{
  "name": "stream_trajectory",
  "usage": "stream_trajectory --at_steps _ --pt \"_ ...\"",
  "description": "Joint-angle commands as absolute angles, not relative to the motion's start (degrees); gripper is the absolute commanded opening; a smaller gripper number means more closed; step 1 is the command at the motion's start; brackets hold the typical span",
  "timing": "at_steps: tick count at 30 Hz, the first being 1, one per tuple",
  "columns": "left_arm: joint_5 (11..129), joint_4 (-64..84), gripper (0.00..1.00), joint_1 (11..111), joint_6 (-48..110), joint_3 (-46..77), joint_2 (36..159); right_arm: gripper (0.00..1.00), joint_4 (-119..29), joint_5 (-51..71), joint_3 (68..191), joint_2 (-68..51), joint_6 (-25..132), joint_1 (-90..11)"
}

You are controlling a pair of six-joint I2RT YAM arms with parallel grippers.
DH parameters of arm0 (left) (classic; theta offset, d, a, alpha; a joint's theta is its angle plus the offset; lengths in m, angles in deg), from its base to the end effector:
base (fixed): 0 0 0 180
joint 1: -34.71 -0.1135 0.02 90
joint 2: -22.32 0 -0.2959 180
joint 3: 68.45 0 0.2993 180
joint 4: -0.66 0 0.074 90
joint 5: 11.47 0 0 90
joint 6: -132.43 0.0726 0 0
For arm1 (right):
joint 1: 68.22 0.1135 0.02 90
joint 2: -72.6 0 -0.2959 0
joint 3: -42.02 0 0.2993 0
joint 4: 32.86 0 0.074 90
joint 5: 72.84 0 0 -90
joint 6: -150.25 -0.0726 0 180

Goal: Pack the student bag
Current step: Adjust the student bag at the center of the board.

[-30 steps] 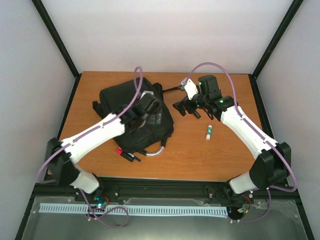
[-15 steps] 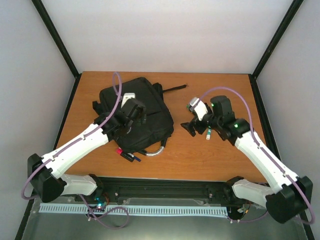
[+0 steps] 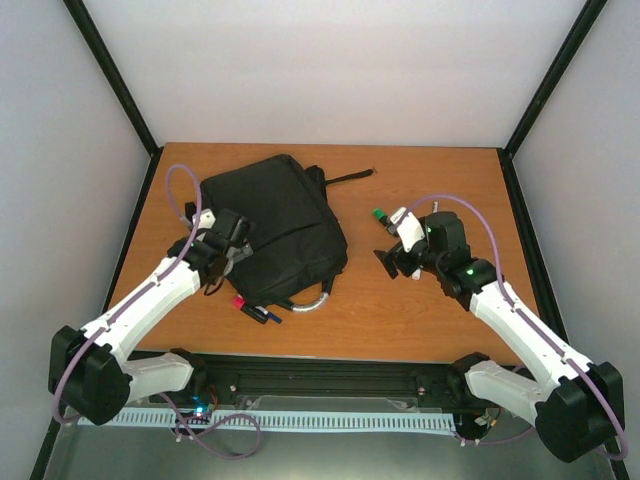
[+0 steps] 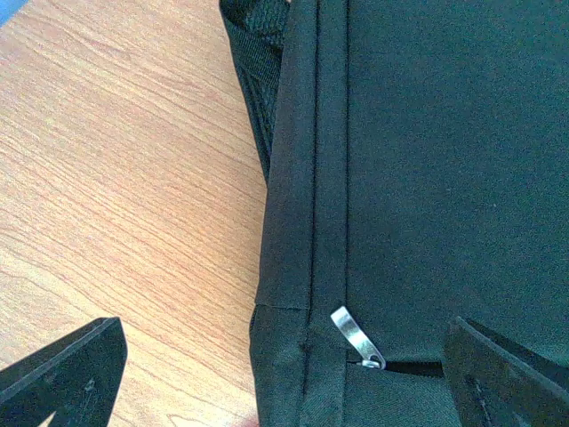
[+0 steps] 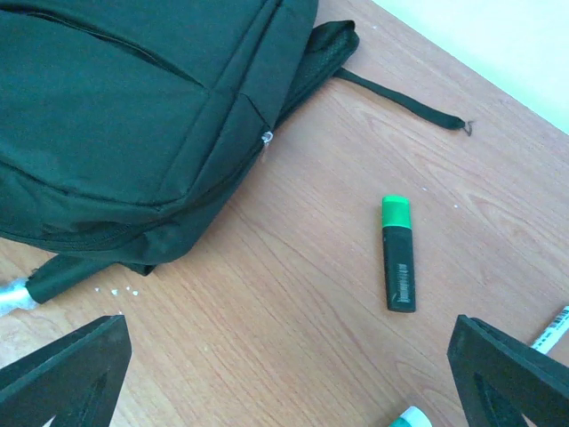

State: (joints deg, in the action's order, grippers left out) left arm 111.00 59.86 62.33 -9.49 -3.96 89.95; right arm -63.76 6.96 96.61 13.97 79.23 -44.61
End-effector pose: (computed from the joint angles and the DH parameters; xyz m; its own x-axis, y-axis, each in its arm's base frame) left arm 0.2564 -0.0902 0.2509 -0.6181 -0.4261 -0.6606 -0.5127 0.8555 -0.0721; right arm 0.2549 0.1254 0.2618 -0.3248 -0.4913 -0.8082 -0.6692 0.7232 -0.1707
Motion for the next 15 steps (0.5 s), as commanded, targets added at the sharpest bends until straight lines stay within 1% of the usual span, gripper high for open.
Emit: stream_trajectory --at_steps 1,3,5,8,11,15 --pt "107.6 55.5 1.00 60.9 -11.2 -6.6 89.0 1.00 -59.3 9.2 94.3 15.3 81.9 -45.2" --pt "104.2 52.3 1.00 60.9 -9.2 -9.2 88.9 1.00 -59.5 7.5 93.8 14.5 83.1 -45.2" --pt "101.5 49.5 1.00 60.9 -9.3 -11.8 89.1 1.00 -62.9 6.0 95.7 13.0 84.2 -45.2" --pt "98.7 45.6 1.00 60.9 -9.1 -15.1 89.5 1.00 -63.1 6.9 96.5 12.5 84.6 -45.2" --pt "93.1 40.7 1.00 60.9 -7.8 -17.4 90.0 1.00 -63.2 7.7 96.1 12.3 85.5 -45.2" --pt "85.4 33.4 1.00 61.0 -5.6 -19.1 91.3 0.94 -64.3 6.6 97.1 11.2 86.2 -45.4"
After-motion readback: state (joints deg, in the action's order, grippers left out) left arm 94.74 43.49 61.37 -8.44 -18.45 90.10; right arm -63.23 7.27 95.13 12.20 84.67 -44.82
